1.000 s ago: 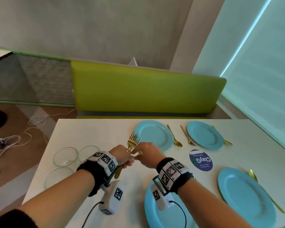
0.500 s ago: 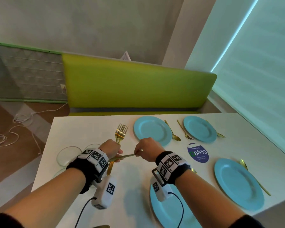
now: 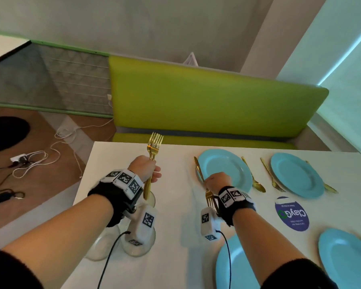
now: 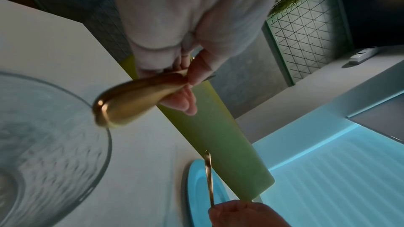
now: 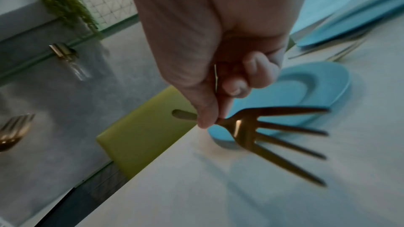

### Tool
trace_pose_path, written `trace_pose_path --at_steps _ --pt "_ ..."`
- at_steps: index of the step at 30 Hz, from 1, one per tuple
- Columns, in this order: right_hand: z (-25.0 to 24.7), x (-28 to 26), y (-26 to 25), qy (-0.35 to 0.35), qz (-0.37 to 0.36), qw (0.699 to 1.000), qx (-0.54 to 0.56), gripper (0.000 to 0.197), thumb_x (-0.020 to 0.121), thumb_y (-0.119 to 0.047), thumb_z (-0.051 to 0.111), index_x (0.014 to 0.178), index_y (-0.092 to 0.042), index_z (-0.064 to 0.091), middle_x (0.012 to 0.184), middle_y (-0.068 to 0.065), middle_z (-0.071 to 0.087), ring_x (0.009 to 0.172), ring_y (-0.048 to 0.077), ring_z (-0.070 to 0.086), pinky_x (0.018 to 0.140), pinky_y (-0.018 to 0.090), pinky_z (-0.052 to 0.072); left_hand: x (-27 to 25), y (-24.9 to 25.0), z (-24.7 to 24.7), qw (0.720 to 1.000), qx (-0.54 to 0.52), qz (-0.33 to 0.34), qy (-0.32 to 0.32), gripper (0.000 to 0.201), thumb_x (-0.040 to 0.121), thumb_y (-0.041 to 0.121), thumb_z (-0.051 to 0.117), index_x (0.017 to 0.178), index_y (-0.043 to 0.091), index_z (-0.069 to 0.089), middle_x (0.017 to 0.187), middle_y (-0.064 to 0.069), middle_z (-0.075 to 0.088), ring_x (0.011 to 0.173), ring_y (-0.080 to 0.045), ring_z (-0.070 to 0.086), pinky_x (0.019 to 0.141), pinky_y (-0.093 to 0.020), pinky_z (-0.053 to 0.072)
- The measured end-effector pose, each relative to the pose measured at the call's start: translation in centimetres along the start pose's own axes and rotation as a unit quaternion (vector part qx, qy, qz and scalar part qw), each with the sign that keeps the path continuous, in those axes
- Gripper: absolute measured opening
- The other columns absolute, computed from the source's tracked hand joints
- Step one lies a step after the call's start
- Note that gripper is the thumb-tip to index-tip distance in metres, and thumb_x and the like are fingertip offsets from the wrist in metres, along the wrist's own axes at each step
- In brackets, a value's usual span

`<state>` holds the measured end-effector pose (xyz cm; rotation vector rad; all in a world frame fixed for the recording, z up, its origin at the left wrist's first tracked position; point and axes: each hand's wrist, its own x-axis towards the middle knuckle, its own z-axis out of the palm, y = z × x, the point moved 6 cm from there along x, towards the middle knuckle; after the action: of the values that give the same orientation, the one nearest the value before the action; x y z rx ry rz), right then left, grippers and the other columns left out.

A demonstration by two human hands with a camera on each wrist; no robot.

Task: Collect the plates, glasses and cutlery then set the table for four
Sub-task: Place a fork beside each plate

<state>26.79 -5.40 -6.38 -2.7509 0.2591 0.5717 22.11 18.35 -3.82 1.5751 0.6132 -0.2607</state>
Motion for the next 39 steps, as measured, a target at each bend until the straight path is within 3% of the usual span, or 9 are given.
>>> trace_pose_path --at_steps 2,6,9,12,16,20,24,30,39 --pt "1.6 1.7 -0.3 -0.04 0.023 0.998 0.03 0.037 0.088 -0.023 0.059 0.122 -0.008 0.062 0.097 0.0 0.052 0.086 0.013 0.05 0.056 0.012 0.037 0.8 0.0 -0.1 1.0 -0.002 -0.006 0.005 0.021 0.096 0.006 0.039 0.077 0.007 0.049 0.076 -0.009 0.058 0.065 -0.021 0.058 0.059 -0.03 0.048" --pt "3.9 4.0 -1.3 -0.067 0.028 0.997 0.005 0.035 0.09 -0.02 0.058 0.122 -0.006 0.06 0.11 0.008 0.063 0.084 0.015 0.048 0.052 0.014 0.033 2.1 -0.1 -0.2 1.0 -0.003 -0.011 0.007 0.013 0.096 0.004 0.04 0.087 0.004 0.049 0.075 -0.007 0.058 0.064 -0.019 0.058 0.06 -0.029 0.048" --pt "4.5 5.0 -2.1 -0.023 0.039 0.999 -0.017 0.03 0.097 -0.025 0.042 0.075 -0.01 0.056 0.067 0.001 0.045 0.092 0.02 0.055 0.067 0.021 0.038 2.5 -0.1 -0.1 1.0 -0.01 -0.013 0.005 0.008 0.096 0.003 0.039 0.095 0.002 0.047 0.075 -0.007 0.056 0.063 -0.018 0.057 0.058 -0.028 0.047" --pt "5.2 5.8 -2.6 -0.017 0.047 0.998 -0.041 0.04 0.095 -0.026 0.044 0.058 -0.013 0.038 0.061 -0.001 0.038 0.081 0.019 0.051 0.067 0.022 0.038 3.0 -0.1 0.0 1.0 -0.018 -0.018 0.004 0.009 0.095 0.0 0.037 0.097 0.002 0.045 0.074 -0.008 0.054 0.061 -0.019 0.055 0.054 -0.027 0.045" --pt "5.4 6.5 -2.5 -0.021 0.059 0.998 -0.023 0.034 0.091 -0.028 0.053 0.063 -0.011 0.045 0.06 -0.002 0.041 0.071 0.017 0.05 0.045 0.019 0.029 3.5 0.0 -0.1 1.0 -0.016 -0.02 0.01 0.01 0.095 -0.001 0.037 0.098 0.002 0.046 0.075 -0.008 0.055 0.062 -0.019 0.056 0.056 -0.027 0.046" --pt "5.2 7.1 -2.0 -0.014 0.071 0.997 0.007 0.035 0.085 -0.023 0.061 0.057 -0.011 0.044 0.058 -0.002 0.045 0.049 0.01 0.041 0.039 0.019 0.025 3.8 0.2 0.2 1.0 -0.018 -0.021 0.005 0.013 0.094 -0.003 0.035 0.1 0.003 0.045 0.076 -0.008 0.055 0.061 -0.018 0.056 0.055 -0.026 0.045" --pt "4.7 7.5 -1.7 0.032 0.091 0.994 0.052 0.01 0.08 -0.014 0.064 0.077 -0.006 0.058 0.076 0.005 0.059 0.064 0.021 0.056 0.046 0.022 0.038 4.1 0.3 0.5 1.0 -0.016 -0.02 0.005 0.014 0.093 -0.003 0.034 0.101 0.003 0.045 0.076 -0.007 0.055 0.061 -0.018 0.056 0.055 -0.026 0.045" --pt "4.7 7.8 -0.7 0.041 0.129 0.983 0.121 0.027 0.075 -0.019 0.069 0.096 -0.007 0.057 0.087 0.01 0.058 0.077 0.028 0.06 0.063 0.029 0.051 4.2 -0.2 0.6 0.999 -0.011 -0.028 0.009 0.016 0.094 -0.002 0.034 0.103 0.004 0.045 0.078 -0.007 0.056 0.062 -0.017 0.056 0.057 -0.026 0.046" --pt "5.0 8.3 0.0 0.032 0.137 0.98 0.143 0.032 0.074 -0.021 0.069 0.099 -0.004 0.06 0.093 0.012 0.065 0.078 0.028 0.061 0.064 0.028 0.051 4.4 -0.9 0.8 0.999 -0.005 -0.034 0.014 0.016 0.093 -0.003 0.035 0.103 0.004 0.046 0.079 -0.007 0.056 0.062 -0.017 0.057 0.056 -0.026 0.046"
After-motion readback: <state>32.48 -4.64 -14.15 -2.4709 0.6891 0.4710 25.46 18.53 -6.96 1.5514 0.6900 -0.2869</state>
